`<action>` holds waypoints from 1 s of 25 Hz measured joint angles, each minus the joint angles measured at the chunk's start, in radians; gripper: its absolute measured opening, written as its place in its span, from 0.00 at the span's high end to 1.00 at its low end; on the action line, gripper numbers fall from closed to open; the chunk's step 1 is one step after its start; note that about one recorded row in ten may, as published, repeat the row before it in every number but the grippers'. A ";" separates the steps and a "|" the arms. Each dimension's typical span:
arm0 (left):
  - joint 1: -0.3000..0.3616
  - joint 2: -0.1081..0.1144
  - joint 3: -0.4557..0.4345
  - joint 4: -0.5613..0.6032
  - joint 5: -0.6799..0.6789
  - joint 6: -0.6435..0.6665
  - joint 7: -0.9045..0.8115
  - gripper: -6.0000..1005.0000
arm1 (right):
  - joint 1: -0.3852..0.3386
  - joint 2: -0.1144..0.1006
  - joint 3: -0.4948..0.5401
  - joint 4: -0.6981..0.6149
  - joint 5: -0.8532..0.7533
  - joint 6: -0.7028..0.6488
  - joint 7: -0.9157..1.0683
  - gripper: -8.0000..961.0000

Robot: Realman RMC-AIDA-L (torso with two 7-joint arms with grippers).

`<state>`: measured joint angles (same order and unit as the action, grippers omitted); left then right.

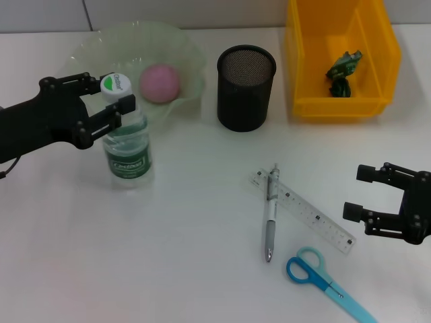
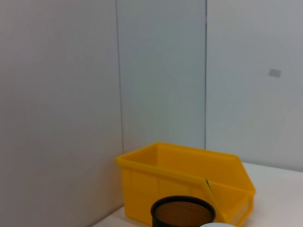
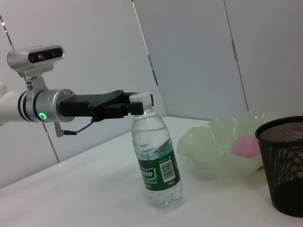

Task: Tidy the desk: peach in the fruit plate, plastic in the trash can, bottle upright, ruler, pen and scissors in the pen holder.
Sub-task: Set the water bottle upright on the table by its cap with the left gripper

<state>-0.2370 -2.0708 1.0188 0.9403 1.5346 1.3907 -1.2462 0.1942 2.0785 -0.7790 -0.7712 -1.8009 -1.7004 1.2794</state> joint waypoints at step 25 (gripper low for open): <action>0.041 0.001 0.051 -0.089 -0.242 0.311 0.159 0.20 | -0.006 -0.002 0.041 -0.025 0.007 -0.015 0.061 0.15</action>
<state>-0.1963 -2.0695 1.0703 0.8514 1.2925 1.7013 -1.0867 0.1883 2.0770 -0.7382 -0.7962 -1.7937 -1.7155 1.3406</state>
